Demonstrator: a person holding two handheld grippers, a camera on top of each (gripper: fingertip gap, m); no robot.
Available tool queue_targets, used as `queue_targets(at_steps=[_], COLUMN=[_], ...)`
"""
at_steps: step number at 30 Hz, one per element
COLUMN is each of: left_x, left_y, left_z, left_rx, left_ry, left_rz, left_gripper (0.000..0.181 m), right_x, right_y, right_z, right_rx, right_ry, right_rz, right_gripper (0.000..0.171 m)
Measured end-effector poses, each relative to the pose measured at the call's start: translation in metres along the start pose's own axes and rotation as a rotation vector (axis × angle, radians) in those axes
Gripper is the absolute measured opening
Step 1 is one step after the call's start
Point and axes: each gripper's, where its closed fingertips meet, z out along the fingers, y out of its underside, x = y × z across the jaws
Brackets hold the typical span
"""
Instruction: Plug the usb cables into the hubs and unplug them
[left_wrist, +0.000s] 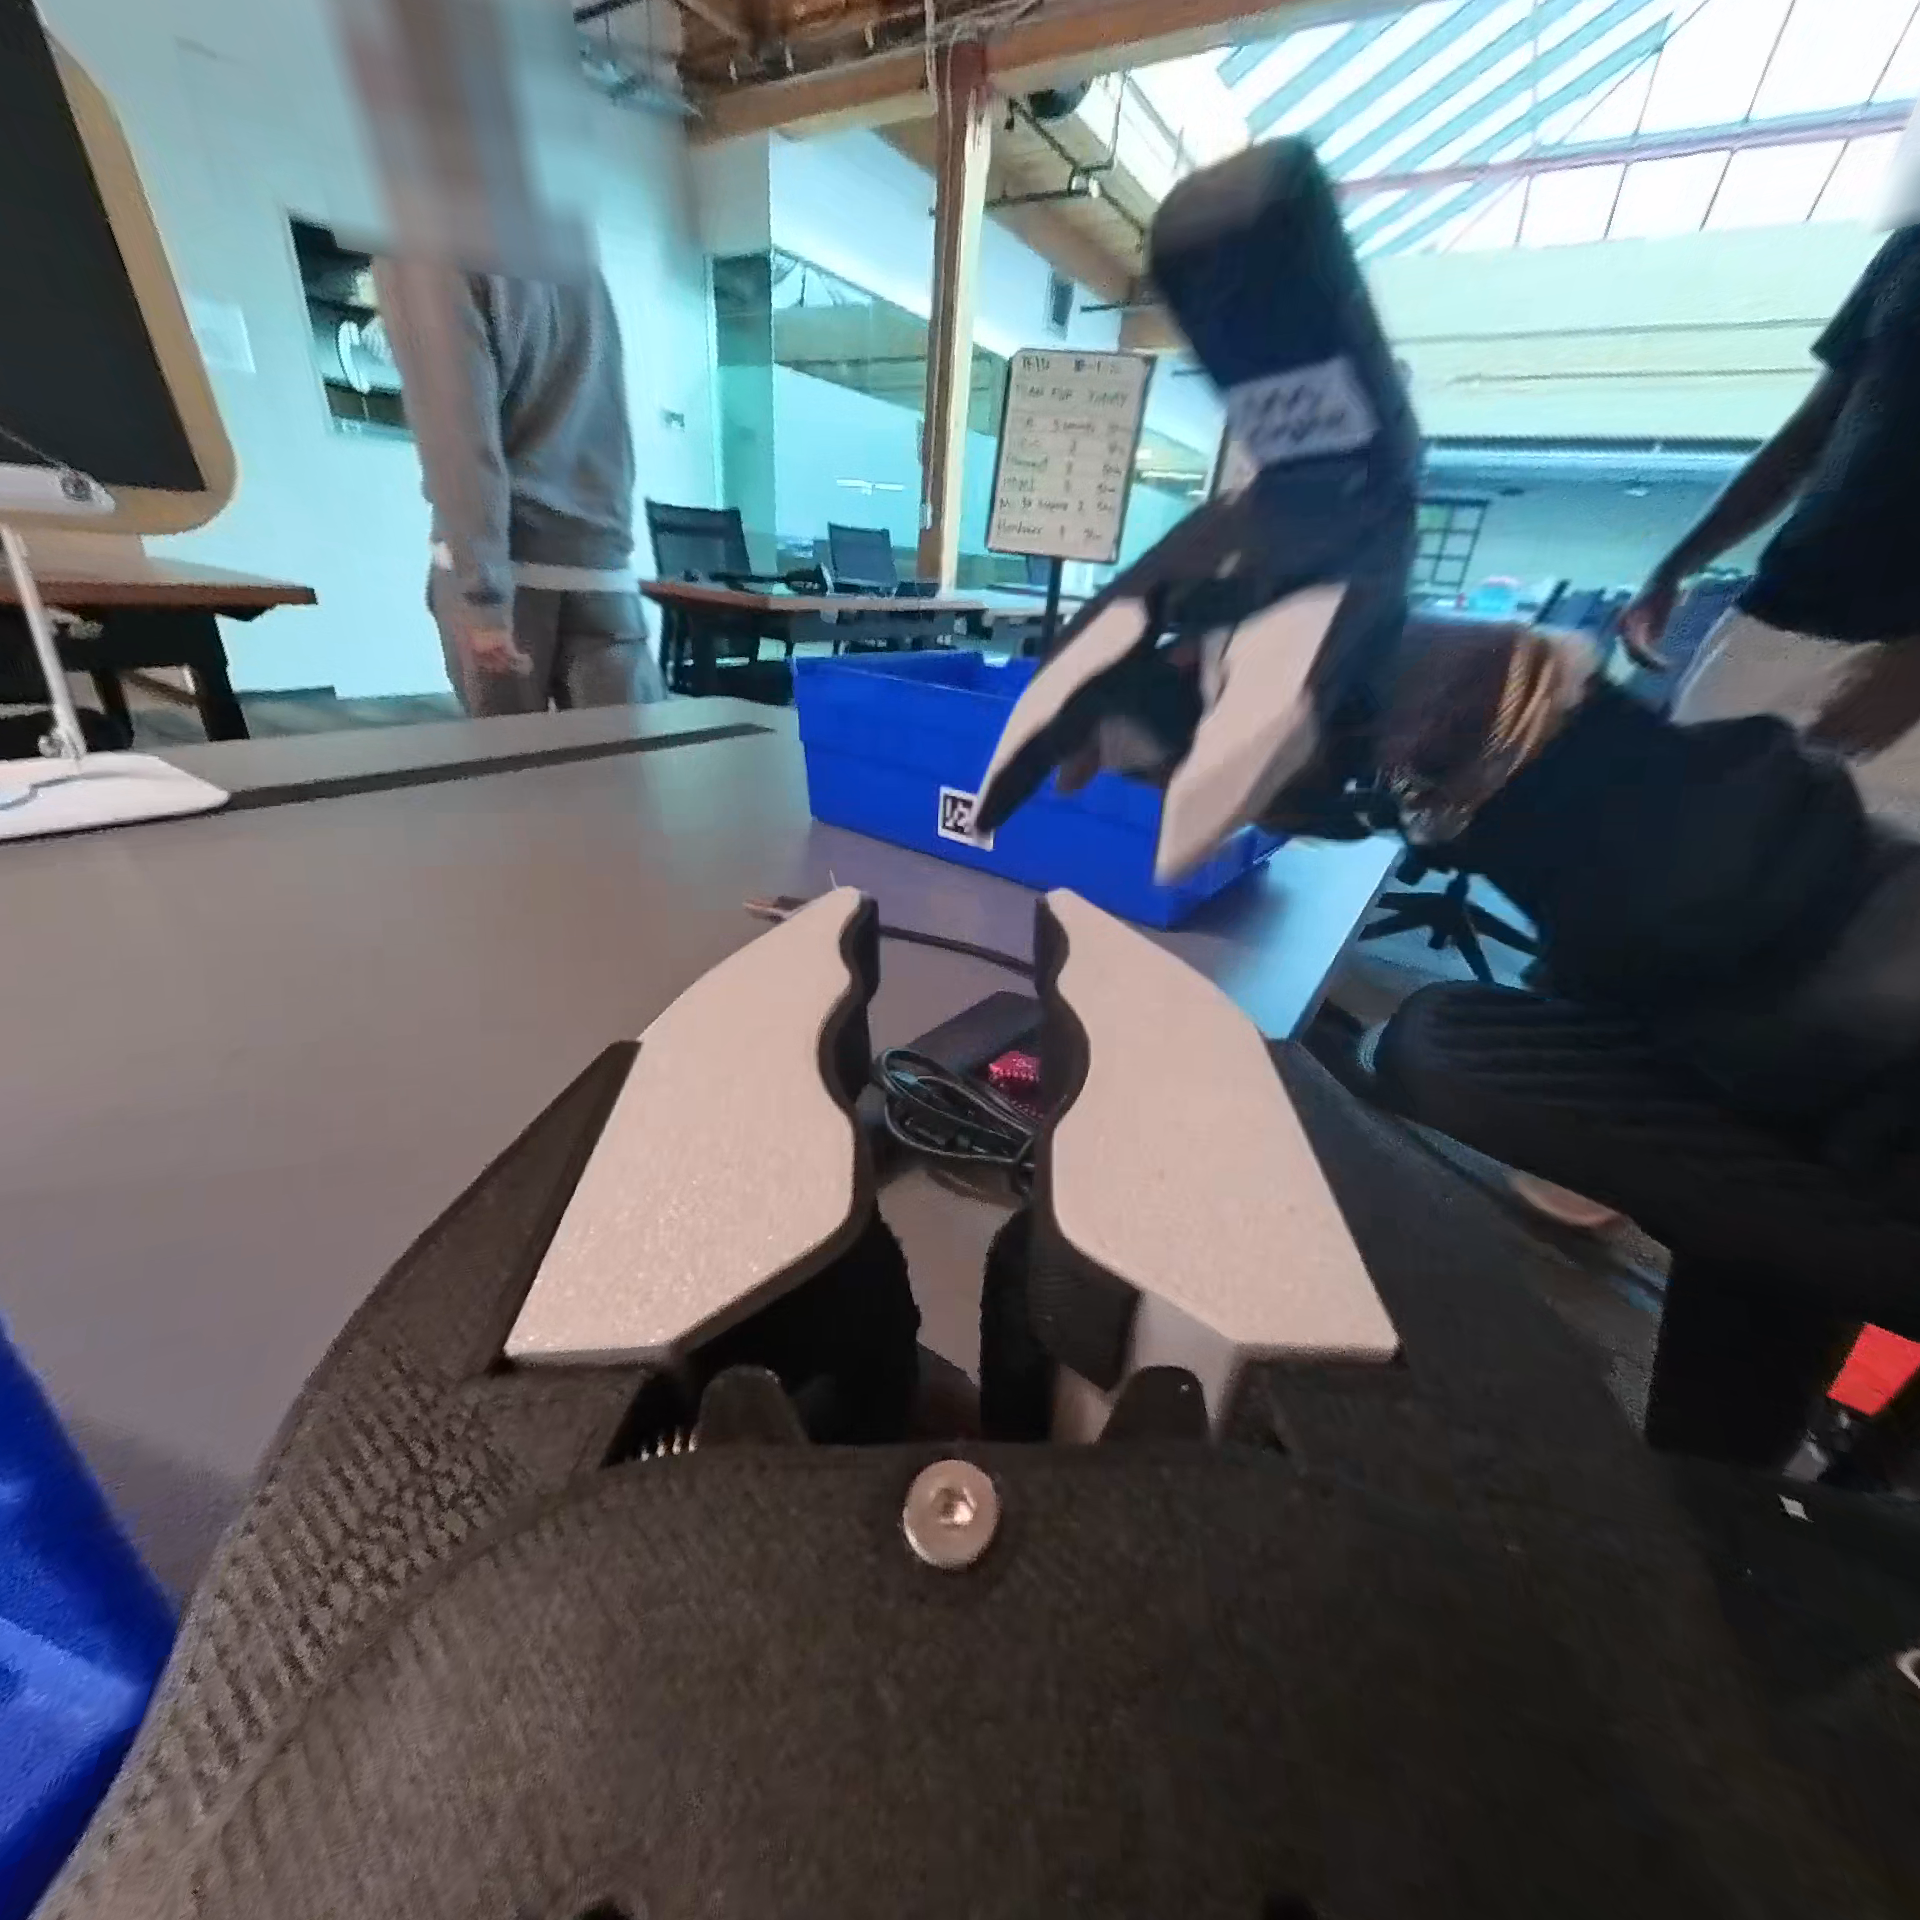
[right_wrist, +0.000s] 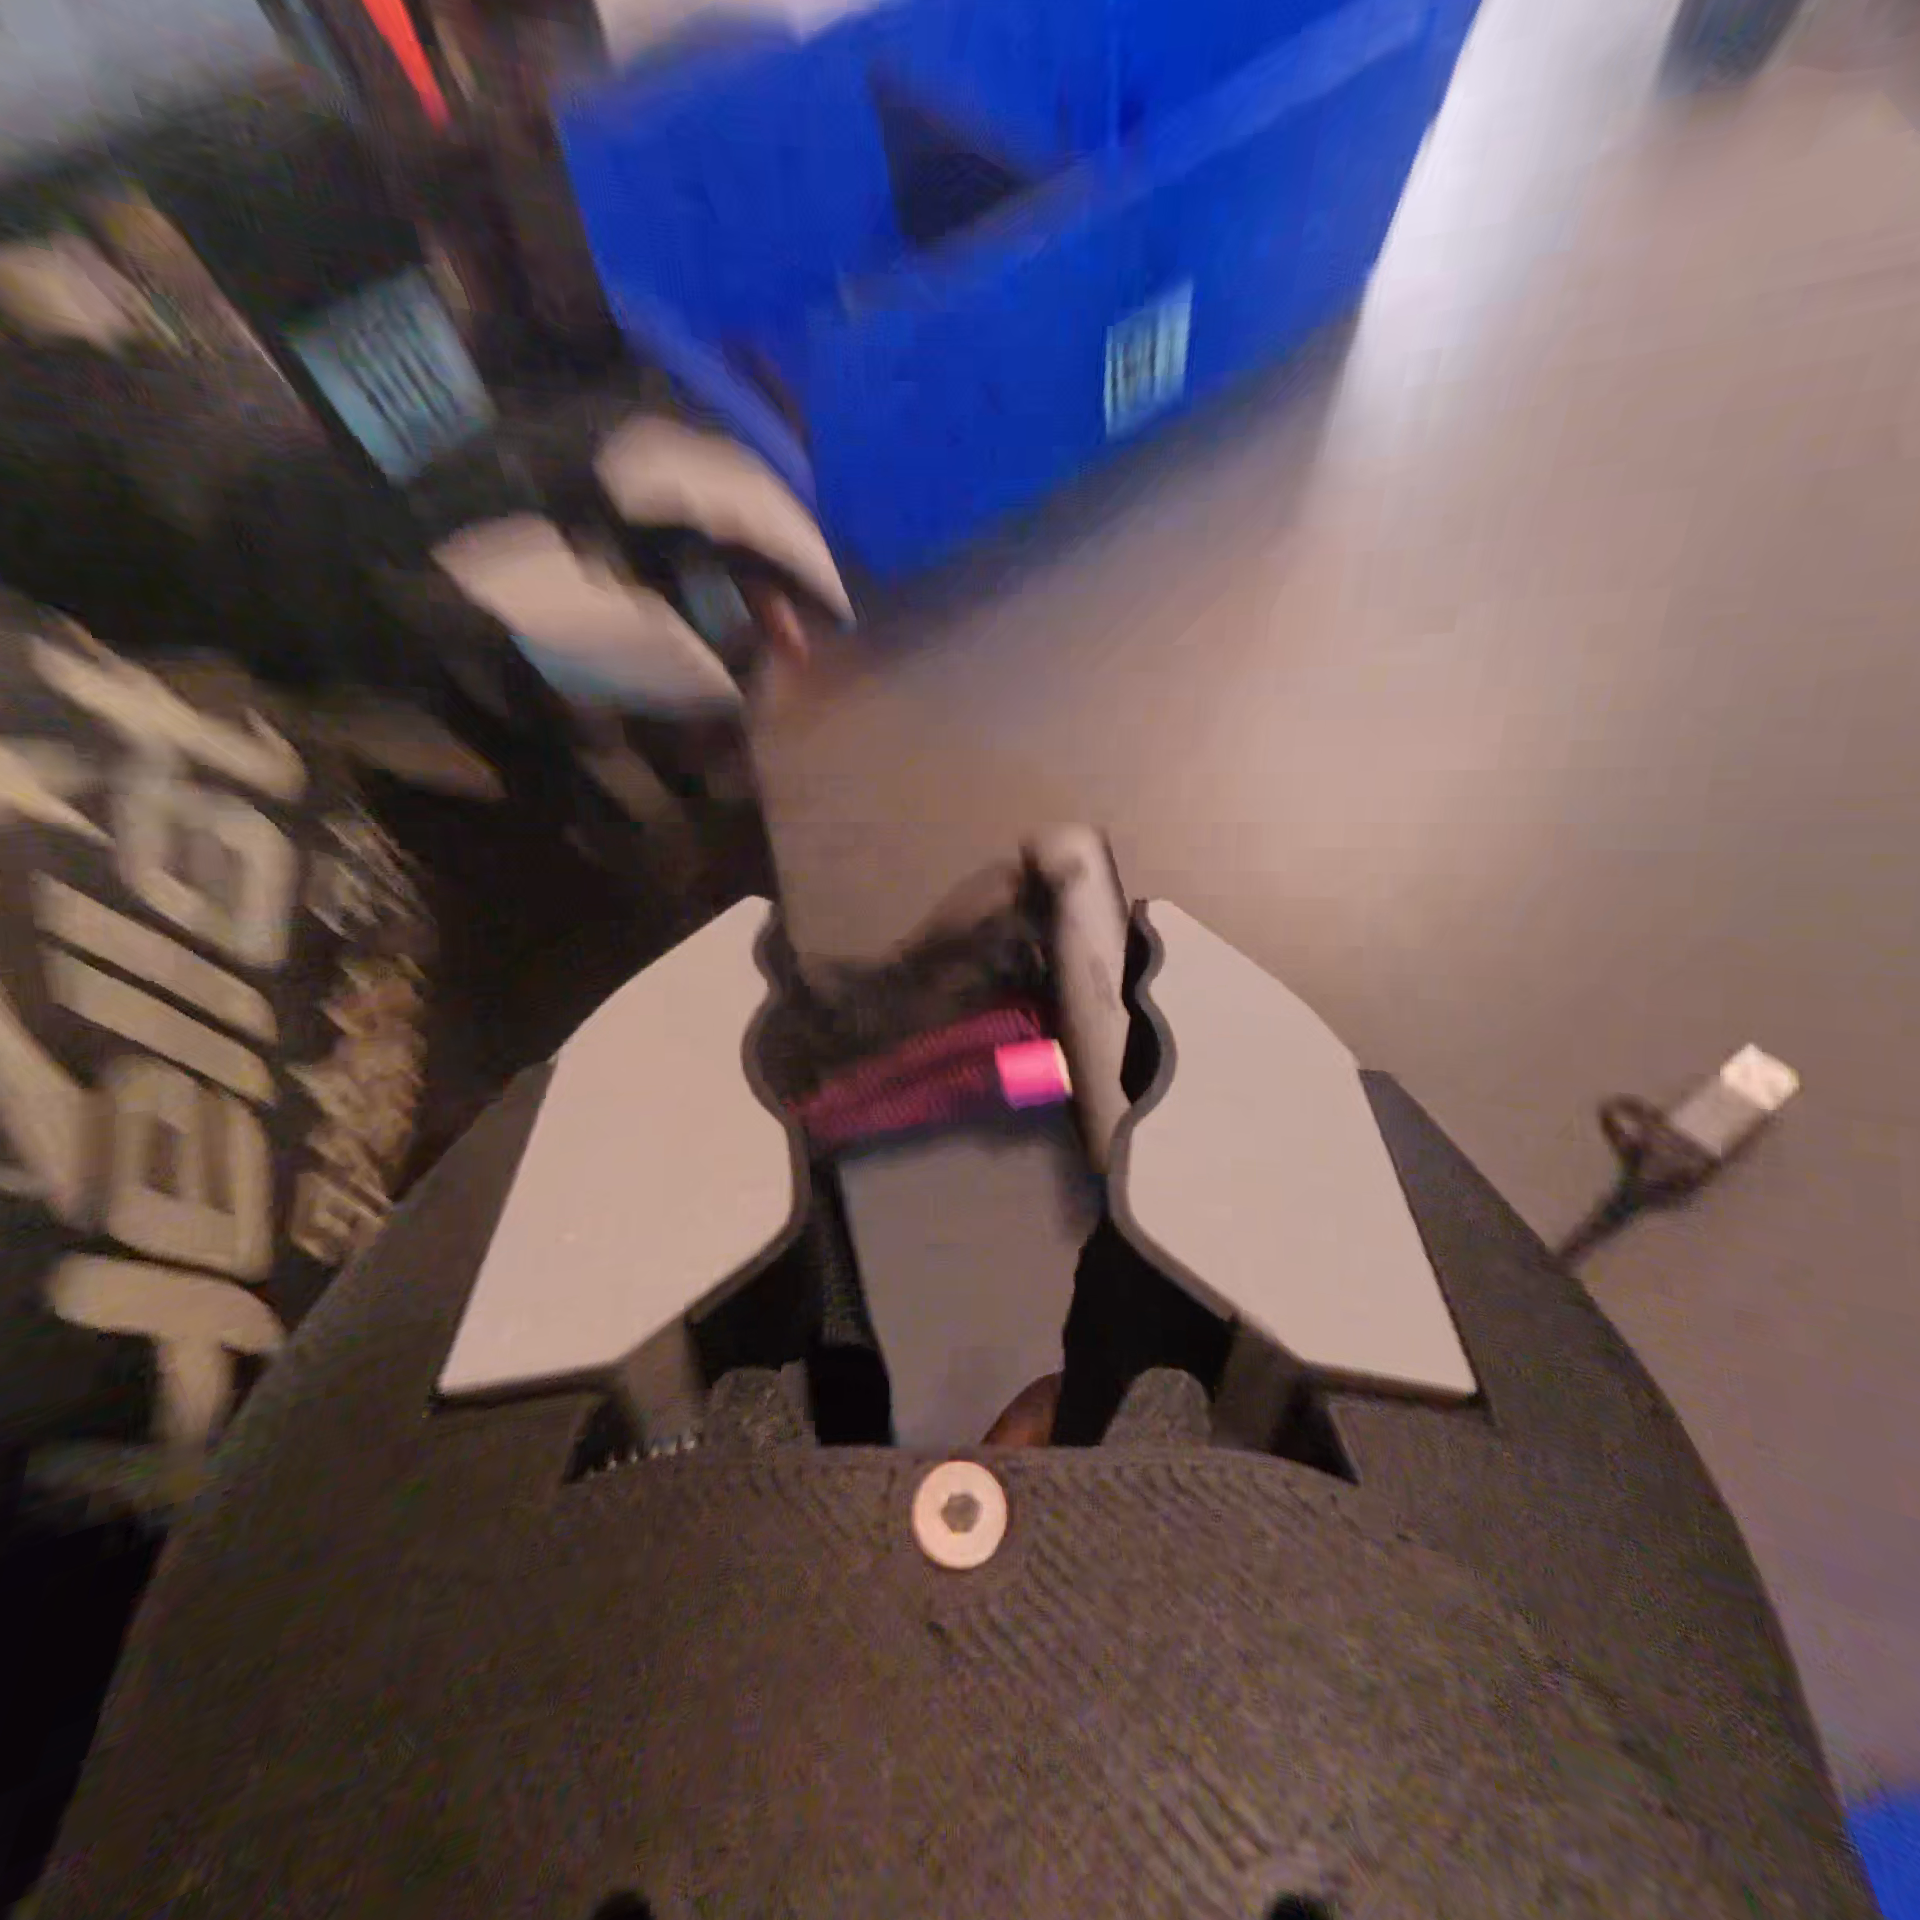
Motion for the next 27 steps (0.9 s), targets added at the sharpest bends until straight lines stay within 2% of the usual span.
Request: queue_targets(at_steps=[3, 6, 9, 13, 16, 17, 18, 21, 24, 27], left_x=[0.000, 0.001, 0.005, 0.009, 0.011, 0.012, 0.012, 0.013, 0.011, 0.009], left_y=[-0.006, -0.008, -0.004, -0.001, 0.001, 0.001, 0.001, 0.001, -0.003, -0.009], left_z=[-0.004, -0.006, -0.006, -0.006, -0.006, -0.005, -0.005, -0.006, -0.008, -0.010], left_rx=[0.031, 0.045, 0.035, 0.028, 0.025, 0.024, 0.023, 0.025, 0.046, 0.081], left_ry=[0.001, 0.009, 0.027, 0.046, 0.056, 0.059, 0.060, 0.062, 0.049, 0.034], left_rz=[0.040, 0.112, 0.153, 0.162, 0.163, 0.164, 0.165, 0.173, 0.185, 0.195], left_gripper=[0.028, 0.028, 0.028, 0.028, 0.028, 0.028, 0.028, 0.028, 0.028, 0.028], right_x=[0.023, 0.029, 0.028, 0.037, 0.045, 0.044, 0.046, 0.046, 0.044, 0.052], right_y=[0.050, 0.076, 0.078, 0.085, 0.095, 0.092, 0.090, 0.081, 0.045, 0.000], right_z=[0.028, 0.044, 0.046, 0.040, 0.042, 0.044, 0.045, 0.045, 0.035, 0.008], right_rx=[-0.278, -0.392, -0.371, -0.353, -0.384, -0.368, -0.358, -0.330, -0.162, 0.035], right_ry=[0.120, 0.107, 0.038, 0.031, 0.059, 0.054, 0.075, 0.106, 0.181, 0.361], right_rz=[-0.089, -0.116, -0.082, -0.100, -0.157, -0.171, -0.188, -0.271, -0.342, -0.423], right_gripper=[0.073, 0.068, 0.068, 0.072, 0.061, 0.051, 0.032, 0.032, 0.031, 0.031])
